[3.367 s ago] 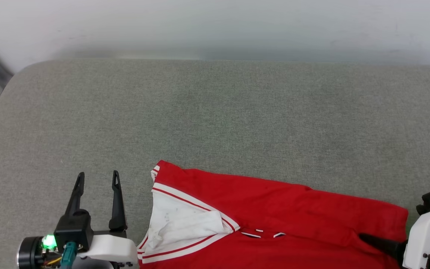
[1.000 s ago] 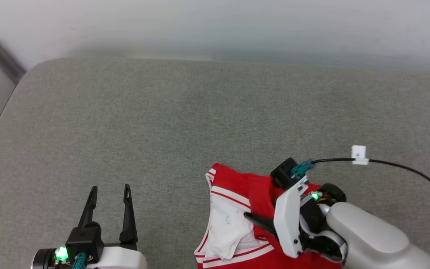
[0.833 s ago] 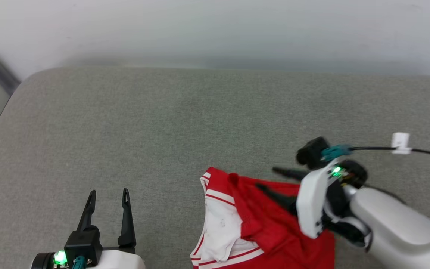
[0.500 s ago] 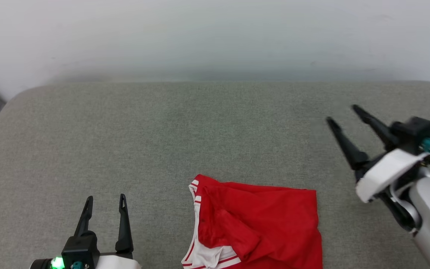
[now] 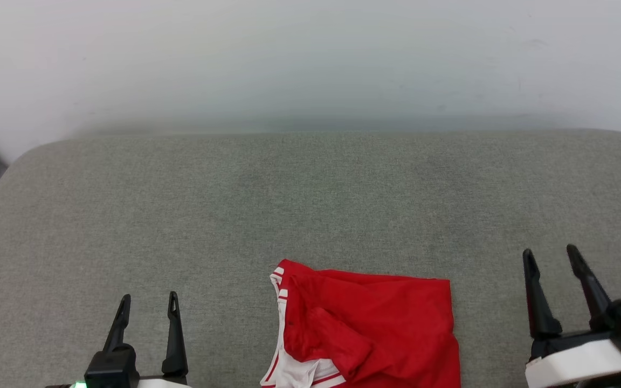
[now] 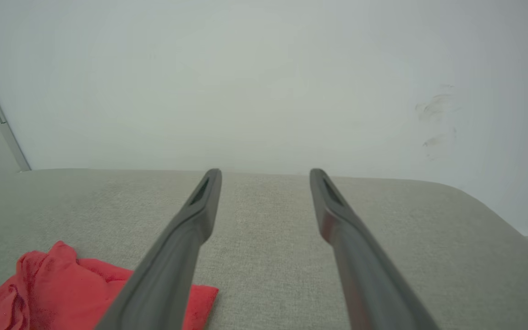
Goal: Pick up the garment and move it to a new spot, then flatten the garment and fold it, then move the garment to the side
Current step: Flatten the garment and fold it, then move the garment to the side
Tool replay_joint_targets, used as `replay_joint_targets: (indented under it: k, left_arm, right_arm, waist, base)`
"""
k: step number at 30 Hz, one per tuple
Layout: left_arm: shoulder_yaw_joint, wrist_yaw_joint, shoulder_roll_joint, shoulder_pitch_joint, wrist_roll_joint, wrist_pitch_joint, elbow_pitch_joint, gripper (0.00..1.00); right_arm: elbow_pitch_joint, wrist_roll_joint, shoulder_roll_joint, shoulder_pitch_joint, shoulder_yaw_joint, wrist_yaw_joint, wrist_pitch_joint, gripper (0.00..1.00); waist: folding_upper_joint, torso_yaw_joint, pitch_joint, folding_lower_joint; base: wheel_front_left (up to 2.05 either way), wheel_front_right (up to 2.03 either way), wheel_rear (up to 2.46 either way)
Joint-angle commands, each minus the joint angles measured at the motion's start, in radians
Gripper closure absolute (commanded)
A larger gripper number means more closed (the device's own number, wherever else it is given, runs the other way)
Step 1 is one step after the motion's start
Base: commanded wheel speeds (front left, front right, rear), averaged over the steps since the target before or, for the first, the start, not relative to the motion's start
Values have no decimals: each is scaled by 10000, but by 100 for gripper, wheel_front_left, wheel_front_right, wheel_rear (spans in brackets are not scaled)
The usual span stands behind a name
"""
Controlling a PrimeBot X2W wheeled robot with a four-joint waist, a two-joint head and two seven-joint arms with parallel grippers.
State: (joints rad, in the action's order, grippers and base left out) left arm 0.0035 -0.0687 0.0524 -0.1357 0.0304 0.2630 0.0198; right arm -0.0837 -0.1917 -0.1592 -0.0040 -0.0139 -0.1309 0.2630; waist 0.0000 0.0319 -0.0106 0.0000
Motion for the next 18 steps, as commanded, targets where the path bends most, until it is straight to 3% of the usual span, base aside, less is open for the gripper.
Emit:
replay_joint_targets:
  k: [1, 12, 18]
  left_arm:
    - [27, 37, -7, -80, -41, 19, -34, 0]
    - [-7, 120, -16, -186, 2, 19, 0, 0]
    - [-99, 143, -20, -82, -28, 19, 26, 0]
  right_arm:
    - [238, 160, 194, 364, -29, 4, 15, 0]
    - [680, 281, 788, 1198, -216, 4, 18, 0]
    - [1069, 200, 76, -54, -320, 4, 18, 0]
  waist:
    - [0, 8, 22, 0]
    - [0, 13, 71, 0]
    - [0, 42, 13, 0]
  base:
    - [0, 0, 0]
    - [0, 0, 0]
    - [0, 0, 0]
